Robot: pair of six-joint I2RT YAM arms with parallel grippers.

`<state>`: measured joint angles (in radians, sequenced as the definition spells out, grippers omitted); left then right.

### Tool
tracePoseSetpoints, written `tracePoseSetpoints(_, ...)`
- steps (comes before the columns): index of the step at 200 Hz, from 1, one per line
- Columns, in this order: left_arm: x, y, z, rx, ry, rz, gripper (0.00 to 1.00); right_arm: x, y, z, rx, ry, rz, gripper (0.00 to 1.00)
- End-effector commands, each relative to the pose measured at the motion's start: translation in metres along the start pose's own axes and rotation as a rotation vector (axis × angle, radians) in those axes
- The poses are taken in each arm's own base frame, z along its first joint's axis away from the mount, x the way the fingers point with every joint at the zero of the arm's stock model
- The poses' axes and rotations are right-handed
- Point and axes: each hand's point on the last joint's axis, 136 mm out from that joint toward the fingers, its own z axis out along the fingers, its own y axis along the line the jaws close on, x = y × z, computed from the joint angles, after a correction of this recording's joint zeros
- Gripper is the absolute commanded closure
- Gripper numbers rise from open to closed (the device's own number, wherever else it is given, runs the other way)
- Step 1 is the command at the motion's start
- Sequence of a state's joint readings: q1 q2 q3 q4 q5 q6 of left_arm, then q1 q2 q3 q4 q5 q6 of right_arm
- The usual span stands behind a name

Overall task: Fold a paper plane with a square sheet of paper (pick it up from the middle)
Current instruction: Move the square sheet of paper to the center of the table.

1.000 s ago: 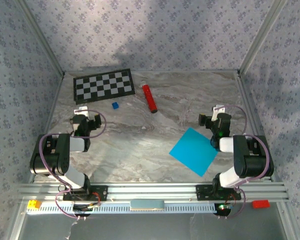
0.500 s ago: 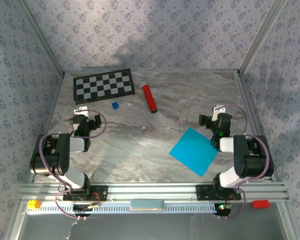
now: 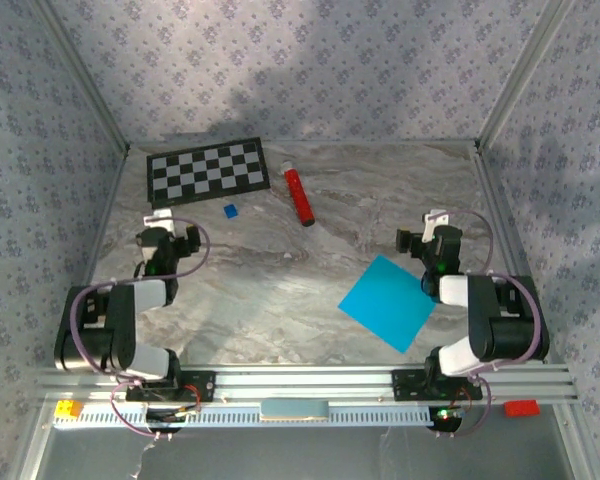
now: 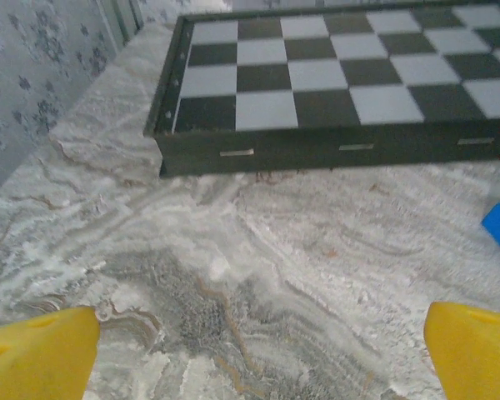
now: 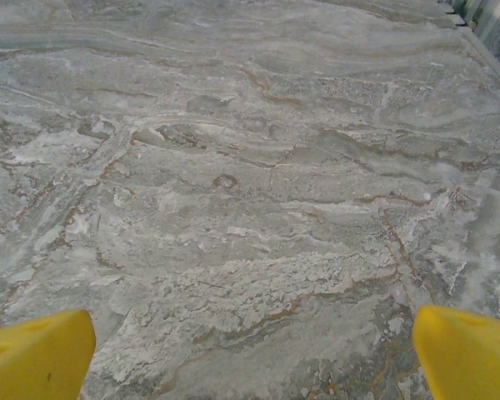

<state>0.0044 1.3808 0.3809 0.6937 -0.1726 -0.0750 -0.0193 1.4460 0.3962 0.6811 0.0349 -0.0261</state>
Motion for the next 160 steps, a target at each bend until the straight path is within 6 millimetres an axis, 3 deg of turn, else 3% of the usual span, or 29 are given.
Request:
tracePoseSetpoints(1, -0.02, 0.007, -0.013, -0.031, -0.007, -0.07, 0.0, -0.021, -0.01, -0.013, 0.037, 0.037, 0.044, 0.0)
tracePoseSetpoints(34, -0.039, 0.015, -0.043, -0.058, 0.005, -0.228, 0.0, -0.029, -0.018, -0.04, 0.074, 0.129, 0.178, 0.0)
tracePoseSetpoints(49, -0.041, 0.022, -0.058, -0.1, 0.056, -0.347, 0.0, -0.034, -0.02, -0.051, 0.096, 0.16, 0.334, 0.0)
tracePoseSetpoints(71, -0.042, 0.012, -0.084, -0.042, 0.157, -0.394, 0.0, -0.022, -0.009, -0.069, 0.052, 0.322, 0.53, 0.0)
tracePoseSetpoints(88, -0.03, 0.008, -0.097, -0.025, 0.23, -0.484, 0.0, -0.004, 0.007, -0.08, 0.01, 0.452, 0.658, 0.0)
tracePoseSetpoints(111, -0.016, -0.022, -0.108, 0.138, 0.34, -0.577, 0.0, 0.015, 0.036, -0.099, -0.092, 0.6, 0.76, 0.02)
tracePoseSetpoints(131, -0.007, -0.05, -0.119, 0.295, 0.427, -0.597, 0.0, 0.026, 0.046, -0.106, -0.122, 0.661, 0.782, 0.07)
tracePoseSetpoints(160, 0.004, -0.072, -0.142, 0.416, 0.57, -0.594, 0.0, 0.044, 0.063, -0.12, -0.136, 0.777, 0.797, 0.11)
